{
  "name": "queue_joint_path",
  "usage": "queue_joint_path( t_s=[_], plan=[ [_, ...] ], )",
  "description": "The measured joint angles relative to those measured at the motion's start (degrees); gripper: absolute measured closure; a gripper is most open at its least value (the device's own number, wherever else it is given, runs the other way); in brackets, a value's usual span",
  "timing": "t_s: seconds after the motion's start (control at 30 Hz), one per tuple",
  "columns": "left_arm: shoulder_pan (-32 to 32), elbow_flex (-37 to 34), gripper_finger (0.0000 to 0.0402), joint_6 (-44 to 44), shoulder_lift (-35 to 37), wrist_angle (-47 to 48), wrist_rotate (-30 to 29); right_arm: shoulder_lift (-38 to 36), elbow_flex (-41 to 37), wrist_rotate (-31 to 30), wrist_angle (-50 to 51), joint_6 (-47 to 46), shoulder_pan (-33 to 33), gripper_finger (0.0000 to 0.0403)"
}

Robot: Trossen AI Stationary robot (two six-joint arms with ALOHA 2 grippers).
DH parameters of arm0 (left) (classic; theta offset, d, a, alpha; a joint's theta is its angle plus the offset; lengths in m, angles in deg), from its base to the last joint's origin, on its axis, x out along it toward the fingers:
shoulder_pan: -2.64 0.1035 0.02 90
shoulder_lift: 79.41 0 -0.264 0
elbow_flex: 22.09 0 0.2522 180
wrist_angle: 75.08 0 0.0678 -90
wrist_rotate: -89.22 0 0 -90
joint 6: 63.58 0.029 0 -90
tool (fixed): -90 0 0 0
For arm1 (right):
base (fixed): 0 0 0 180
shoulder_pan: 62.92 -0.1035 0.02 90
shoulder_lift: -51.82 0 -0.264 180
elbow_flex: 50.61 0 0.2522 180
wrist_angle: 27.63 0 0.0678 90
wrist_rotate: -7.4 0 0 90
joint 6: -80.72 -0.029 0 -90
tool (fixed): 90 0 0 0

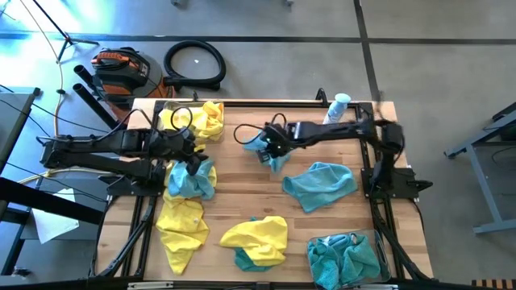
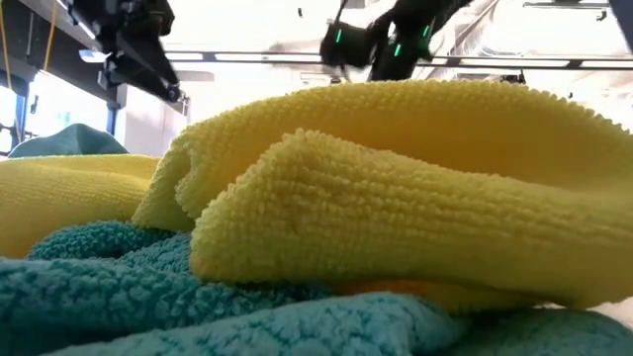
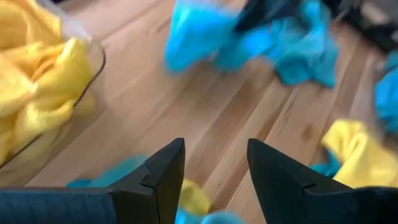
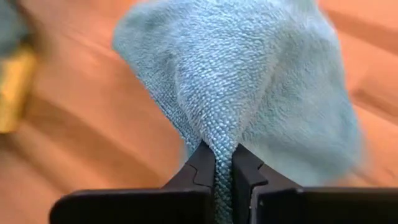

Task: Sort microfiber towel by color & place in baskets
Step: Put the blue towel into the bottom transparent bin

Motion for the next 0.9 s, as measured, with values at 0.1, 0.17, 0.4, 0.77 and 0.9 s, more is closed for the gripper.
queue_joint_path(
  t_s=[0.1, 0.17, 0.4, 0.77, 0.9],
  plan=[
    [-0.40, 0.00, 0.0239, 1.32, 0.00, 2.60, 0.00, -5.32, -0.01, -4.98, 4.27, -5.18, -4.38, 0.0393],
    [-0.40, 0.00, 0.0239, 2.28, 0.00, 2.87, 0.00, -9.33, -0.07, -8.36, 6.48, -9.08, -8.16, 0.0398],
    [-0.40, 0.00, 0.0239, 2.77, -0.04, 2.55, 0.17, -19.93, 0.08, -18.78, 12.83, -25.62, -24.46, 0.0400],
    [-0.37, 0.00, 0.0239, 1.81, -0.05, 0.17, 0.17, -21.40, 4.82, -18.68, 35.76, -55.37, -48.32, 0.0402],
    [-0.37, 0.00, 0.0239, 1.31, -0.07, -0.59, -0.32, -21.47, 7.97, -15.59, 40.66, -64.66, -56.30, 0.0402]
  ],
)
